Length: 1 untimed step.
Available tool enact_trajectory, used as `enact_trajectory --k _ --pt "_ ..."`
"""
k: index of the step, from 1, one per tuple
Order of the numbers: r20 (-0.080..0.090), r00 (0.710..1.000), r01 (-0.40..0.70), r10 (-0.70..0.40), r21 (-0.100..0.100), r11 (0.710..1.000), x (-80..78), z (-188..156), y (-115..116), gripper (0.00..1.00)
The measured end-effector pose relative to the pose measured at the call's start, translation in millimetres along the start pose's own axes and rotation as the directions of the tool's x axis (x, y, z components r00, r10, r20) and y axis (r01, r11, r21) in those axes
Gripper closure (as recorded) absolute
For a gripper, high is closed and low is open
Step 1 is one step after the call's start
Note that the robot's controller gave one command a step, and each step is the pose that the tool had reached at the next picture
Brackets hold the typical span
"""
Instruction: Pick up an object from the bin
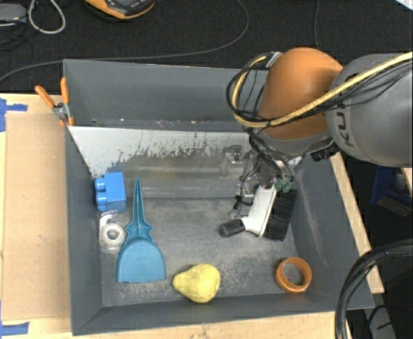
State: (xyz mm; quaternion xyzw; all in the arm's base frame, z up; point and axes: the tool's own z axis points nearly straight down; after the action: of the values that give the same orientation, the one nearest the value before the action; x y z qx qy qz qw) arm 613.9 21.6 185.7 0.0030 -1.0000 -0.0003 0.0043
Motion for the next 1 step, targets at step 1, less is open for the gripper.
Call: enact_trajectory --k 1 --pt "0.007 1.000 -0.001 0.001 0.000 1.000 -1.6 -4.3 -0.3 0.00"
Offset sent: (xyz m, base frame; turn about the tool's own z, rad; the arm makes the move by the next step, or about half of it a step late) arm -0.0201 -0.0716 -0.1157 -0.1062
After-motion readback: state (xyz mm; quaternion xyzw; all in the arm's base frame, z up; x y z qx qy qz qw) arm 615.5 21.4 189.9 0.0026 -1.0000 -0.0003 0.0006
